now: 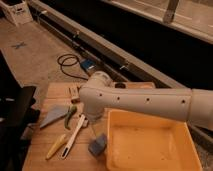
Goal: Place sponge in plastic cup
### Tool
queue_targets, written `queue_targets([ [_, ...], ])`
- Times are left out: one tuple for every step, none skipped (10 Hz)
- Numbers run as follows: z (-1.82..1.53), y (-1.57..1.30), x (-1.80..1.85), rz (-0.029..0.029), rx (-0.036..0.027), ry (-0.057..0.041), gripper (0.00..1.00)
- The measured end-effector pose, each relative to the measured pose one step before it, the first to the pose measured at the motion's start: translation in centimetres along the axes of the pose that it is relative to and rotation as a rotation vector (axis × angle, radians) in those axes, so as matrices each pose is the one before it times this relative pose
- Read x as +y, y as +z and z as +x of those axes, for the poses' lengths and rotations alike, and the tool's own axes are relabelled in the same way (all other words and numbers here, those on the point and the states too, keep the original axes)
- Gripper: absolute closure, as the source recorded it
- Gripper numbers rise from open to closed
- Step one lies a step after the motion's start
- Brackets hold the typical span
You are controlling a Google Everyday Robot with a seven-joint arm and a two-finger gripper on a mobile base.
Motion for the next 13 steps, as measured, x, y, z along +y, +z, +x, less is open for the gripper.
queue_targets([
  [-0.043, 0.574, 0.108, -0.00893, -0.00155, 0.0006, 0.2],
  [-0.122, 0.663, 0.19, -0.01223, -0.00215, 0.00067, 0.2],
  [-0.197, 0.934, 0.272, -0.01678, -0.00559, 0.00322, 0.2],
  [0.138, 0.863, 0.367, -0.01415, -0.00438, 0.01139, 0.2],
  [0.113, 0.647, 0.289, -0.01006, -0.00389, 0.01017, 0.2],
  [-0.138, 1.037, 0.375, -0.01489, -0.00324, 0.01088, 0.2],
  [-0.424, 1.53, 0.493, -0.01283, -0.00447, 0.00546, 0.2],
  [-0.272, 1.176, 0.442, -0.00503, -0.00435, 0.00457, 0.2],
  [-0.043, 1.334, 0.574, 0.0003, -0.00596, 0.00798, 0.2],
  [-0.54, 0.897, 0.668, 0.00746, -0.01661, -0.00811, 0.2],
  [-0.312, 0.372, 0.762, 0.01514, -0.01481, -0.00639, 0.2],
  [0.03, 0.11, 0.289, 0.01083, -0.00361, -0.00237, 0.2],
  [-0.094, -0.005, -0.006, 0.00265, -0.00196, -0.00141, 0.2],
])
